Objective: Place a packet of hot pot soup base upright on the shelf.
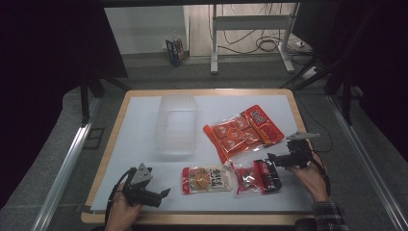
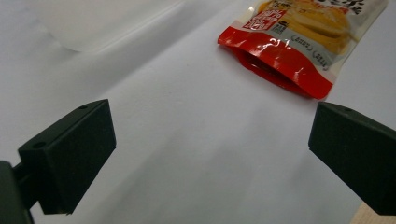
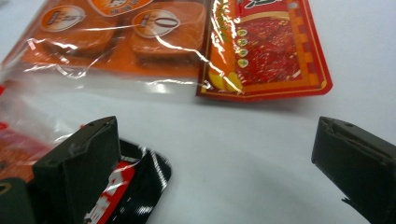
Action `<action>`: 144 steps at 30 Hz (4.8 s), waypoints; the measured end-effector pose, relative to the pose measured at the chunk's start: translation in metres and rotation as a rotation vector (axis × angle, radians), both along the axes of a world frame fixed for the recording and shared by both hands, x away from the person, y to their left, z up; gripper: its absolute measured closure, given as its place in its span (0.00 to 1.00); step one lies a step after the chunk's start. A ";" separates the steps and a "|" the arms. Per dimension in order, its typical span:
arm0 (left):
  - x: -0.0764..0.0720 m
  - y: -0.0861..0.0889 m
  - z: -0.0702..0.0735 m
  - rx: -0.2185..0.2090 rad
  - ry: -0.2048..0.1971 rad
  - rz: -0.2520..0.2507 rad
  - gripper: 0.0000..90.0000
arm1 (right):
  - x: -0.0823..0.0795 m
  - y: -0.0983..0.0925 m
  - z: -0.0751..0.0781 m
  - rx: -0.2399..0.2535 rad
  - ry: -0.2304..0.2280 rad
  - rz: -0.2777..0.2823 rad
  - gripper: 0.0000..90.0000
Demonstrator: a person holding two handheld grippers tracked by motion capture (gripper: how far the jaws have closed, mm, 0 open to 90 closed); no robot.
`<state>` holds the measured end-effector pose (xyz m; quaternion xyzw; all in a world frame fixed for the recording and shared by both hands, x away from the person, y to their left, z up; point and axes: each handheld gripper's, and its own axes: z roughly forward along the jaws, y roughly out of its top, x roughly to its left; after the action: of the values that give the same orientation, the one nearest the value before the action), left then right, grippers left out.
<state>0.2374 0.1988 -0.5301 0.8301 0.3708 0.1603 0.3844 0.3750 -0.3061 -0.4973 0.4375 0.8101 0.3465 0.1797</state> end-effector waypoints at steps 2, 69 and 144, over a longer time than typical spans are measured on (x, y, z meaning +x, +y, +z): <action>0.000 0.000 0.000 0.008 -0.001 -0.001 0.01 | 0.006 0.000 0.000 0.002 0.010 -0.002 0.01; 0.001 -0.013 -0.011 0.152 0.035 -0.048 0.01 | 0.126 0.038 -0.008 0.020 0.187 -0.003 0.97; -0.002 -0.012 -0.006 0.135 0.001 -0.044 0.00 | 0.068 0.181 0.203 0.027 -0.068 0.258 0.98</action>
<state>0.2358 0.1867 -0.5366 0.8622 0.3409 0.1761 0.3309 0.4426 -0.1252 -0.2946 0.3200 0.8484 0.3921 0.1552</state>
